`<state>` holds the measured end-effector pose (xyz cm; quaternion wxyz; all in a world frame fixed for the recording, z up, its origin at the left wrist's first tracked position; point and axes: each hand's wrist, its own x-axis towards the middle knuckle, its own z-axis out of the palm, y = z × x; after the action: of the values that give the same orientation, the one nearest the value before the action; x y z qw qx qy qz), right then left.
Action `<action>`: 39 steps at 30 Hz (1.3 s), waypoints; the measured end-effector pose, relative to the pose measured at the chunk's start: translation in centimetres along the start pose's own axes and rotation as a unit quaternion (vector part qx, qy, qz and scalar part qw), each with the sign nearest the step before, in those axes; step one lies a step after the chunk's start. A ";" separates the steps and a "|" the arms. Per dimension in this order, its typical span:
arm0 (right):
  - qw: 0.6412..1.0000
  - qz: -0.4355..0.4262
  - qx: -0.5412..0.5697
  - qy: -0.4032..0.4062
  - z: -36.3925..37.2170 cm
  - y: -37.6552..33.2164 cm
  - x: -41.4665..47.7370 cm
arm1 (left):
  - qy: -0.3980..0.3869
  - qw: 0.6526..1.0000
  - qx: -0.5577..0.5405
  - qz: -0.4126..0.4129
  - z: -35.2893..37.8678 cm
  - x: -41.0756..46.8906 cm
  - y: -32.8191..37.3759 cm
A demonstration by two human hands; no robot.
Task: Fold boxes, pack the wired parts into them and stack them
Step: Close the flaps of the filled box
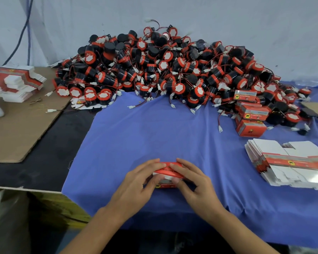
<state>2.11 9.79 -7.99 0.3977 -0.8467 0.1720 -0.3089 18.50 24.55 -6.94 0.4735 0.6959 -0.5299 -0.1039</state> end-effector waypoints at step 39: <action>0.986 0.060 -0.011 0.158 0.2 -3.2 -1.6 | 0.181 0.932 -0.216 -0.229 3.7 0.6 4.5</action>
<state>1.16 12.78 -6.18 0.3740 -0.7796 0.2865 -0.4127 13.48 22.02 -5.25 0.6639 0.6860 -0.2263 -0.1933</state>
